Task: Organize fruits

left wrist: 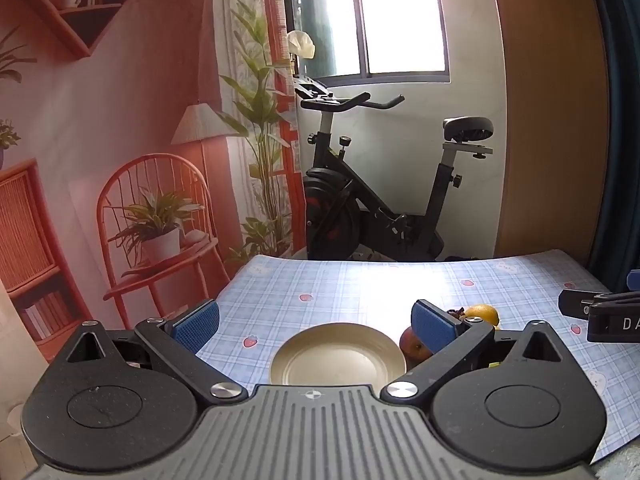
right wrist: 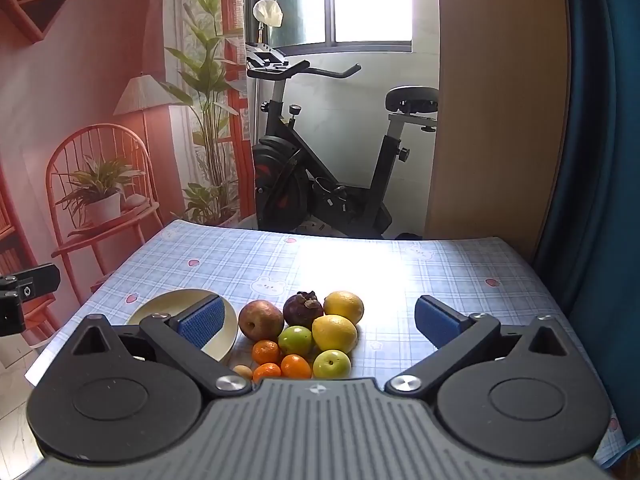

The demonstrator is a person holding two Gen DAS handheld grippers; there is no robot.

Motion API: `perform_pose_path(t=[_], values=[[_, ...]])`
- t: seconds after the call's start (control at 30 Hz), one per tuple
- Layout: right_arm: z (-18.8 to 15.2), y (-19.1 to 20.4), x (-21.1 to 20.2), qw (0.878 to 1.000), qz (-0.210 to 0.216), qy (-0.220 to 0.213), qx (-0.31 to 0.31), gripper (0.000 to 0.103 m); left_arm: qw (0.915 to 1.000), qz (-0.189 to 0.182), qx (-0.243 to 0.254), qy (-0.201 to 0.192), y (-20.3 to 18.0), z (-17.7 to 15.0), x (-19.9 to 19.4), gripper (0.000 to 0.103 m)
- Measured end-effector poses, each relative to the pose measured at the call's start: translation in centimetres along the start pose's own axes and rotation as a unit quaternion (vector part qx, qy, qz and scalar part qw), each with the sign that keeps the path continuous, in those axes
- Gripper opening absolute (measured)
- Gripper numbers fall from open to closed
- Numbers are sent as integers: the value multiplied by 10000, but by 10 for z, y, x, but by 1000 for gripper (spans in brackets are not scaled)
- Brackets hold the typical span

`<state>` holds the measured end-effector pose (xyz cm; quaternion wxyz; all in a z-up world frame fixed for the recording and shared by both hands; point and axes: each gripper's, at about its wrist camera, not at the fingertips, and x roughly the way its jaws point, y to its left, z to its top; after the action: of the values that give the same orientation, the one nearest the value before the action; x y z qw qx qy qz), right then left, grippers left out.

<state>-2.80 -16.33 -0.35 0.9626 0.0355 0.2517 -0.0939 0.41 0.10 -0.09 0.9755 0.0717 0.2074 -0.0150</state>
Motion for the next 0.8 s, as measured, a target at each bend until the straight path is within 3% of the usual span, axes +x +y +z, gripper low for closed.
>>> perform_pose_path(t=[0.8], values=[[-2,0,-6,10000,-20,-93,8,103,9998,-82,-33,-151,1,-1,-9,103]])
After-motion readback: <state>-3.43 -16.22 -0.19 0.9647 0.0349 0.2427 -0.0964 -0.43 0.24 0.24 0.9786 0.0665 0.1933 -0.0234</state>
